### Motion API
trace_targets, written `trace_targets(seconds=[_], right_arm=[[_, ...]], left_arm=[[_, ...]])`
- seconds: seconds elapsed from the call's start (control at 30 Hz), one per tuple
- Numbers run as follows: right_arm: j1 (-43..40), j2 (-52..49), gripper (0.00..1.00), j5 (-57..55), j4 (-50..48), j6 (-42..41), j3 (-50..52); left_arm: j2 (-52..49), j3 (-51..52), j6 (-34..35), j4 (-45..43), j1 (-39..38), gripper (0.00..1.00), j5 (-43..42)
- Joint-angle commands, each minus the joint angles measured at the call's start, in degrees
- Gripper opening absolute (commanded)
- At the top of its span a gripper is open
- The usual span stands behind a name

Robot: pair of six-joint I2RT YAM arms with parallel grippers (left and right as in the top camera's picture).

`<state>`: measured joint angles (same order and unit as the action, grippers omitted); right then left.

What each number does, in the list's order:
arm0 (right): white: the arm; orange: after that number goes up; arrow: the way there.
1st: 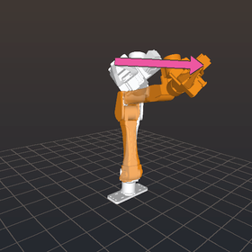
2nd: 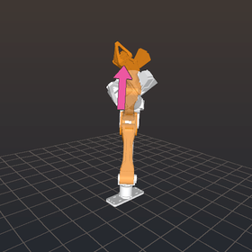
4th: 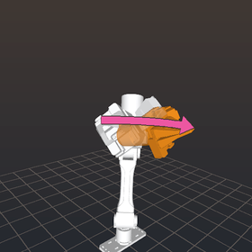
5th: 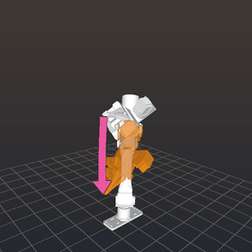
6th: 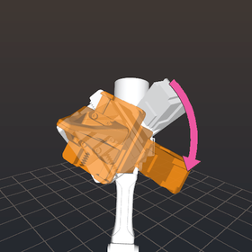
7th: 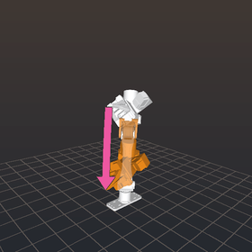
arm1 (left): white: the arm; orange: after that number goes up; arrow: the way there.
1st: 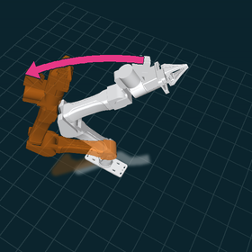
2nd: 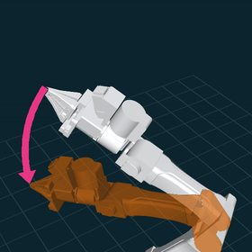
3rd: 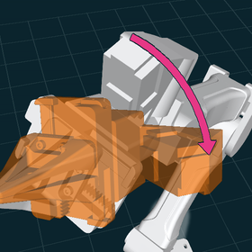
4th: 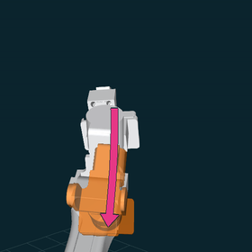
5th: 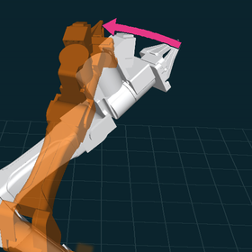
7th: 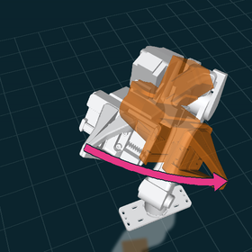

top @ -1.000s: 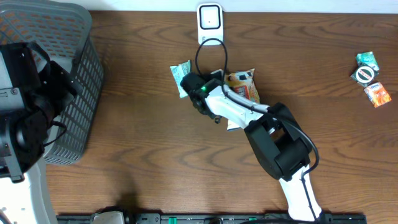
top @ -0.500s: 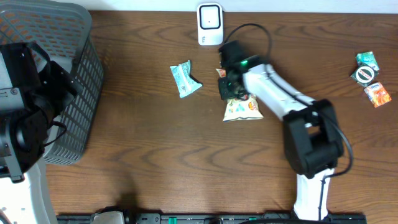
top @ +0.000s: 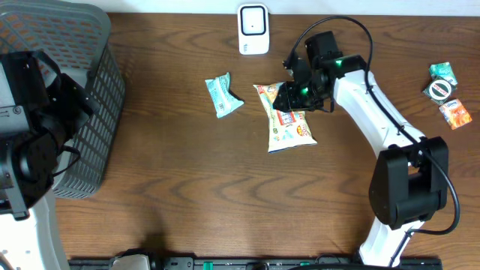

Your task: Scan the item barcode

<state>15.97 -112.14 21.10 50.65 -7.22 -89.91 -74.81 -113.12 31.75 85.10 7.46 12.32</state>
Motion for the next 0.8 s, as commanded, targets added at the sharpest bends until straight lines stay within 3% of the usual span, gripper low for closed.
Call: trace_targets(seconds=[0.0,0.1,0.4,0.63,0.77], right_arm=[[-0.44,-0.22,0.88,-10.54,-1.44,-1.64,0.09],[-2.86,-1.16,0.99,-10.34,-3.65,-2.56,0.09],[-9.16,-9.97,0.99,7.61,-5.01,5.68,0.26],[-12.63,-16.55,0.96,25.24,-6.01,10.97,0.26],[-12.31,-18.84,0.88,26.14,-4.96,11.17,0.37]], left_arm=[[-0.04,-0.42,0.5,0.15,0.28,0.98,0.15],[-0.04,-0.42,0.5,0.15,0.28,0.98,0.15],[-0.04,-0.42,0.5,0.15,0.28,0.98,0.15],[-0.04,-0.42,0.5,0.15,0.28,0.98,0.15],[-0.04,-0.42,0.5,0.15,0.28,0.98,0.15]])
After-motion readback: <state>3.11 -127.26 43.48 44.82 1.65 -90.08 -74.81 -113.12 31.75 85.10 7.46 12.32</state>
